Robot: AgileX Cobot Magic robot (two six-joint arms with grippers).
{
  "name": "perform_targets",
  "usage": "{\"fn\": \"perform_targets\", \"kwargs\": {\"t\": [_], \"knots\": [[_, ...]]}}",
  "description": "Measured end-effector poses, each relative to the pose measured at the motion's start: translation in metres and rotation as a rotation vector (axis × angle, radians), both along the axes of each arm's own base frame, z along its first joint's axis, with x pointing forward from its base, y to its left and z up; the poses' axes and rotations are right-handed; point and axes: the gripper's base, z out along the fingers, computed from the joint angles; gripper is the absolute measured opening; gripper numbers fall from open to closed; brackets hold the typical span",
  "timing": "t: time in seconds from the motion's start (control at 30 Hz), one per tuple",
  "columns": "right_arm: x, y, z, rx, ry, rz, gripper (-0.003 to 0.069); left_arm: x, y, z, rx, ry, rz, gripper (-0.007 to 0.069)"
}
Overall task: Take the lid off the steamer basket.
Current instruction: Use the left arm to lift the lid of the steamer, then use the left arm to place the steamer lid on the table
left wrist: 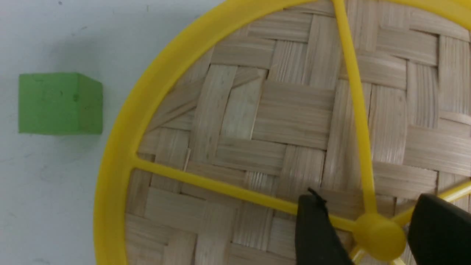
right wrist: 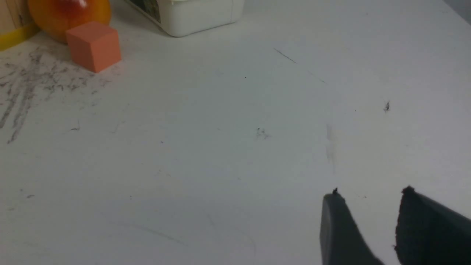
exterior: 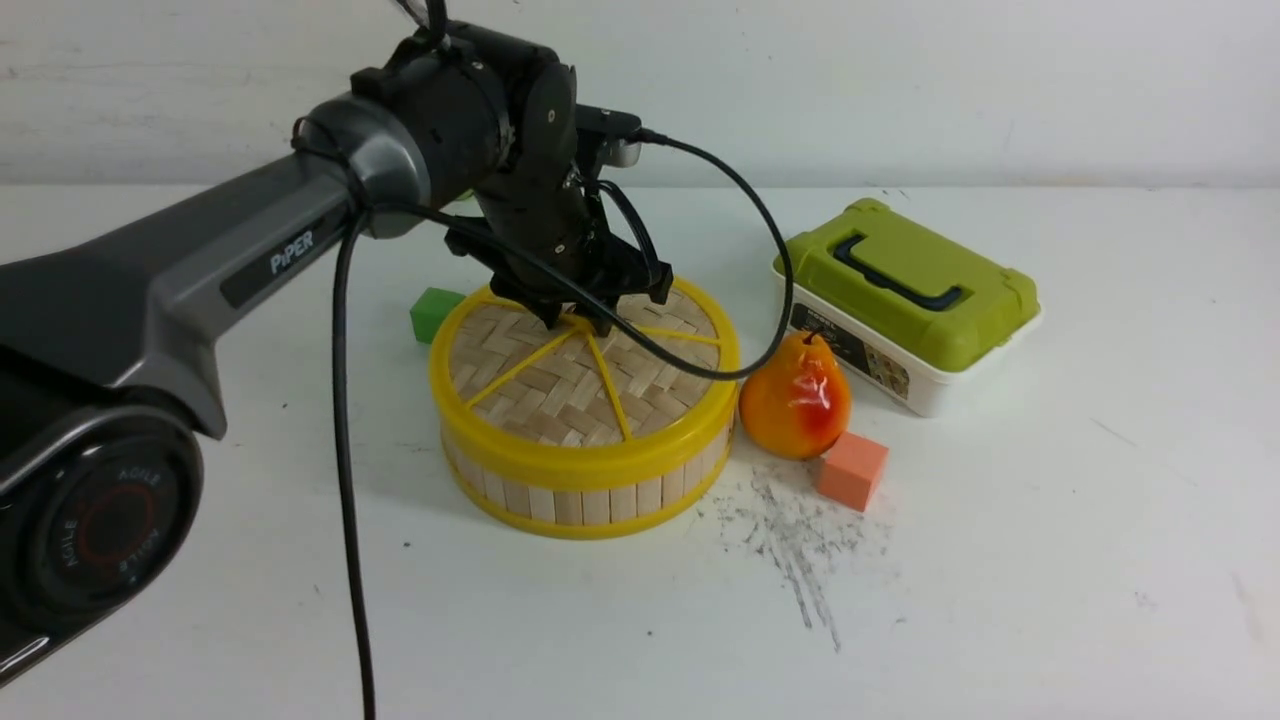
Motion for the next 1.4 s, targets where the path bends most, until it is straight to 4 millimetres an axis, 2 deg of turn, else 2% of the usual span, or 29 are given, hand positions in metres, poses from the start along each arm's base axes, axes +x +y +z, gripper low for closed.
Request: {"fn": "perform_targets", "kwargs": {"t": [0.13,0.17,0.23,0.4,0.53,0.6,0.63,0.7,0.73,0.87,1.03,1.13,1.2,1.27,1.3,1.33,1.4], "knots": [[0.0,0.0,0.0,0.0,0.0,0.0,0.024,-0.001,-0.001,0.0,-0.009,0.007,0.001,0.0199],[0.0,0.0,0.0,0.0,0.0,0.0,0.024,-0.001,-0.001,0.001,-0.014,0.008,0.001,0.0146],[0.0,0.0,0.0,0.0,0.0,0.0,0.024,-0.001,-0.001,0.001,-0.015,0.009,0.003,0.0107],[0.0,0.0,0.0,0.0,0.0,0.0,0.024,-0.001,-0.001,0.002,-0.026,0.011,0.006,0.0111],[0.0,0.0,0.0,0.0,0.0,0.0,0.024,-0.006,-0.001,0.016,-0.06,0.0,0.007,0.0111],[0.0,0.0,0.0,0.0,0.0,0.0,0.024,-0.012,0.0,0.033,-0.088,-0.03,0.006,0.0111],[0.0,0.0,0.0,0.0,0.0,0.0,0.024,-0.013,0.001,0.036,-0.092,-0.035,0.006,0.0111],[0.0,0.0,0.0,0.0,0.0,0.0,0.024,-0.024,0.006,0.07,-0.122,-0.108,0.002,0.0111],[0.0,0.0,0.0,0.0,0.0,0.0,0.024,-0.026,0.007,0.073,-0.124,-0.114,0.002,0.0111],[0.0,0.0,0.0,0.0,0.0,0.0,0.024,-0.057,0.03,0.144,-0.102,-0.297,0.007,0.0111],[0.0,0.0,0.0,0.0,0.0,0.0,0.024,-0.092,0.061,0.195,-0.022,-0.406,0.052,0.0111],[0.0,0.0,0.0,0.0,0.0,0.0,0.024,-0.1,0.079,0.199,-0.002,-0.396,0.104,0.0111],[0.0,0.0,0.0,0.0,0.0,0.0,0.024,-0.105,0.104,0.192,0.002,-0.37,0.184,0.0111],[0.0,0.0,0.0,0.0,0.0,0.0,0.024,-0.103,0.132,0.171,-0.006,-0.324,0.287,0.0111],[0.0,0.0,0.0,0.0,0.0,0.0,0.024,-0.102,0.143,0.153,-0.015,-0.293,0.322,0.0111],[0.0,0.0,0.0,0.0,0.0,0.0,0.024,-0.102,0.145,0.152,-0.024,-0.299,0.326,0.0111],[0.0,0.0,0.0,0.0,0.0,0.0,0.024,-0.099,0.167,0.11,-0.041,-0.228,0.391,0.0111]]}}
